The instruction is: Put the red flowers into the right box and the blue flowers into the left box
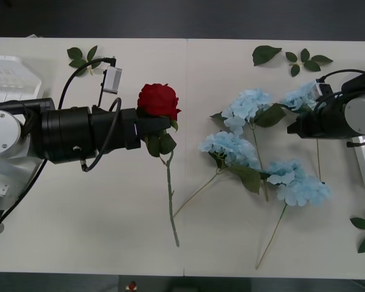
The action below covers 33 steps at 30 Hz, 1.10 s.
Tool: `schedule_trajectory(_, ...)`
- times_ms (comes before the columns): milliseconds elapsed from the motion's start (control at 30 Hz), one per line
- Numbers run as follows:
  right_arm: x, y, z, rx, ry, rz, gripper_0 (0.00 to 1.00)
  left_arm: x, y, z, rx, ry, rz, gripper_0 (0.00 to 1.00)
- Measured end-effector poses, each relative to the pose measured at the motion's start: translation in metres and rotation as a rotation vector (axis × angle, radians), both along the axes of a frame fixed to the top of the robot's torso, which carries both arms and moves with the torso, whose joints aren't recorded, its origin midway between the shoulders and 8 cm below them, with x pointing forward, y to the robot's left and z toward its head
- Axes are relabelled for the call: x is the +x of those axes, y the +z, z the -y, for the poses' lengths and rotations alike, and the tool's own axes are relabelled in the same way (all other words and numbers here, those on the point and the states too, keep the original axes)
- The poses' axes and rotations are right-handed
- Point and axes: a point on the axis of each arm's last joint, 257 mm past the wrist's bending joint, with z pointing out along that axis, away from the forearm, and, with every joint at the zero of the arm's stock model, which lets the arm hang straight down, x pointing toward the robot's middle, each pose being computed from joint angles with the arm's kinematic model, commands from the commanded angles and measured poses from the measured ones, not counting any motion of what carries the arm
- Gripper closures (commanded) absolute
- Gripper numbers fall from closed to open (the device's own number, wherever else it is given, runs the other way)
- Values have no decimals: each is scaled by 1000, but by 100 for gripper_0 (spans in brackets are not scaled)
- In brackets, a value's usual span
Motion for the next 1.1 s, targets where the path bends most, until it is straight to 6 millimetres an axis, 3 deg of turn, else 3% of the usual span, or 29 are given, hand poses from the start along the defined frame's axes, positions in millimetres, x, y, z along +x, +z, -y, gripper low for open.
schedule_trajectory(167,-21,42,-25,78,151,2,12,13,-2,20,-42,36,187,100)
schedule_trajectory(300,-39,72,-37,158,272,10,12,20,1,43,-105,91,166,100)
schedule_trajectory(433,-59,106,-66,386,360,38,11,22,10,68,-154,113,156,100)
schedule_trajectory(567,-75,114,-69,388,536,137,11,22,26,85,-203,117,157,100)
schedule_trajectory(733,-103,112,-74,472,616,208,11,28,45,95,-275,150,146,100)
schedule_trajectory(933,-142,117,-85,523,682,300,11,31,51,98,-300,166,141,100)
schedule_trajectory(1100,-161,121,-104,572,729,378,11,31,51,98,-300,166,141,100)
